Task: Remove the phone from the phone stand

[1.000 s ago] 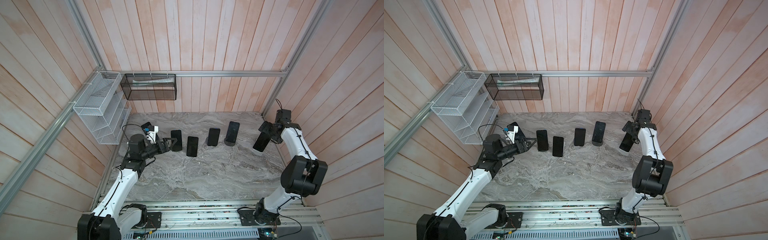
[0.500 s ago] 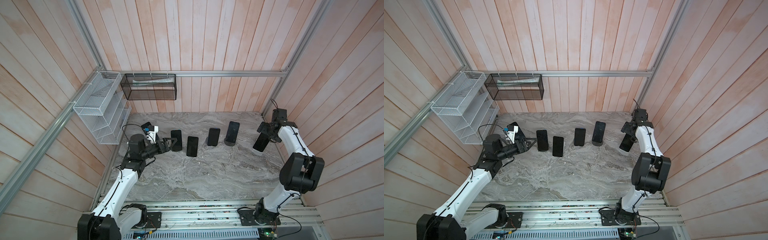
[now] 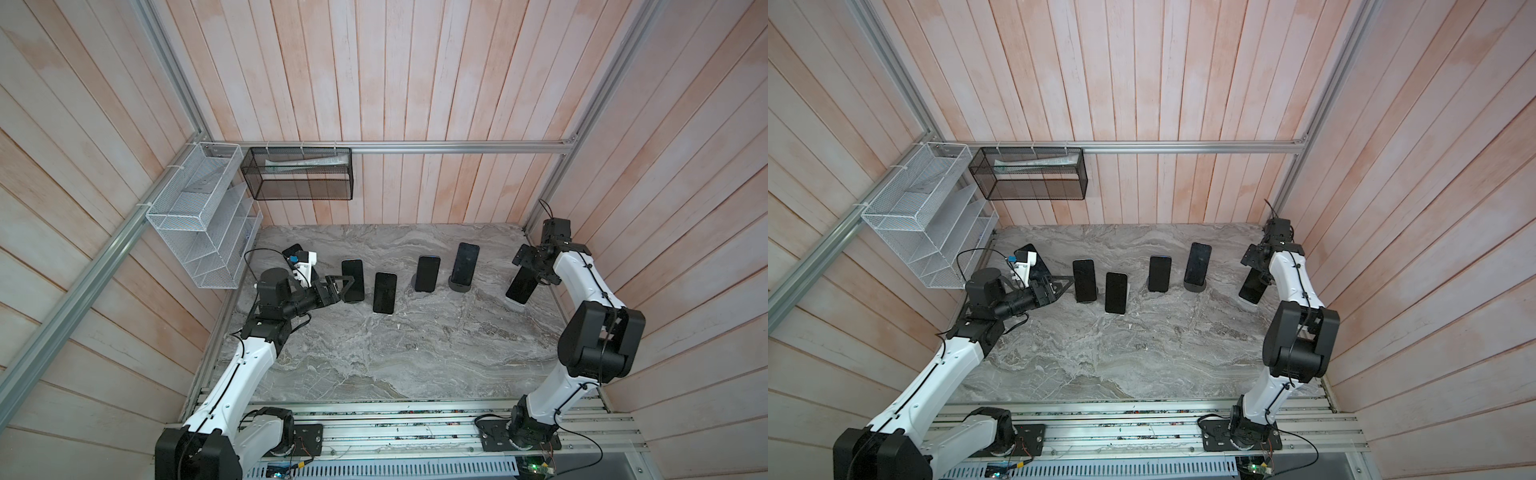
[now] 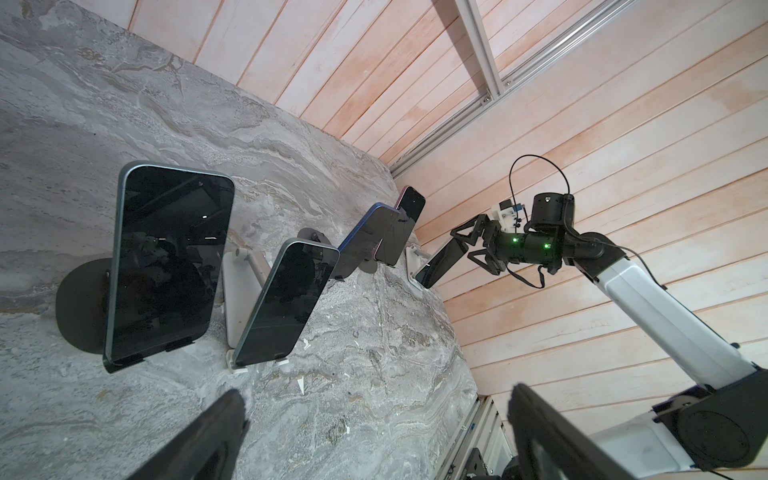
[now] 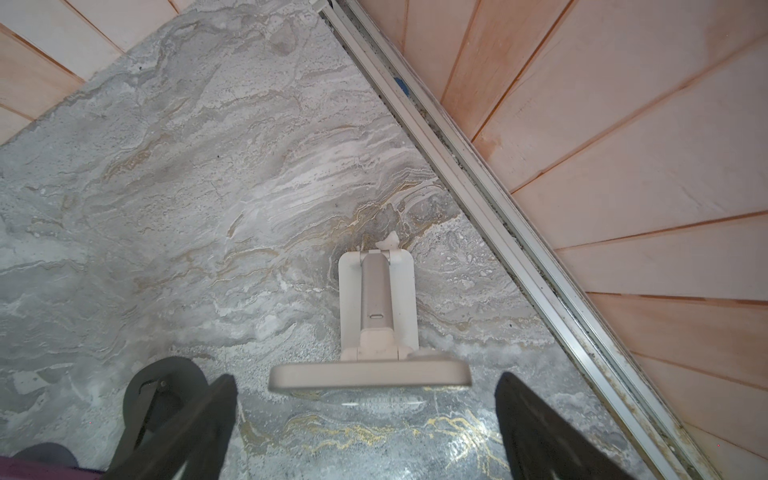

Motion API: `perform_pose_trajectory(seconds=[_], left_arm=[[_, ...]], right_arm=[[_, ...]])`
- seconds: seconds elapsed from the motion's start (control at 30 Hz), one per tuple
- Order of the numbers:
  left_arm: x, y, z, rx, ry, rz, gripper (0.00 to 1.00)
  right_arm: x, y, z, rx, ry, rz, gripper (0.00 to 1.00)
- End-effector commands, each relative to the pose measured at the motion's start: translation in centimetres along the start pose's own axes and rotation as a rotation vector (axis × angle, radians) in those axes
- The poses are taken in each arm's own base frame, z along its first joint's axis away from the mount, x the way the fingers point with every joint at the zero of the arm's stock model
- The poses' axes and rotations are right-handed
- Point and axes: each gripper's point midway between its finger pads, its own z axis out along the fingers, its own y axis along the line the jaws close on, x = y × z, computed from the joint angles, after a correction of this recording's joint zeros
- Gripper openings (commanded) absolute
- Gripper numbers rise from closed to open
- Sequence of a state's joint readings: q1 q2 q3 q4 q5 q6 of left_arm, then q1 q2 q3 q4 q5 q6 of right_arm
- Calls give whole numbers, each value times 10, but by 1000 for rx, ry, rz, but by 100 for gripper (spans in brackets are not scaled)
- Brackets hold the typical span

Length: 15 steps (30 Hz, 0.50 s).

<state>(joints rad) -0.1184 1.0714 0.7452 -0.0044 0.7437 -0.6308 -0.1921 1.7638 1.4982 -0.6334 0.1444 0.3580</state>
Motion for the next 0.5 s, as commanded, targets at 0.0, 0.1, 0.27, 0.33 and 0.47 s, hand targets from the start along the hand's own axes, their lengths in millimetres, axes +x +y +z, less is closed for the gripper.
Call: perform_pose_trajectory(seconds=[0.0,0.1,0.27,0.33,0.47], left_arm=[[-8,-8,-1,15,-18,42,100],[-8,-8,0,15,-17,41,100],[-7,-6,0,12,-14,37,100],[-7,-6,1,12,-12,35,100],[-6,-5,1,12,-10,34,100]], right_arm=[[5,1,12,9,7,-16,96],[8,2,17,8,21,-22,95],[14,1,25,15,36,-35,93],[15,0,27,21,38,-40,92],[16,-2,29,28,32,-42,88]])
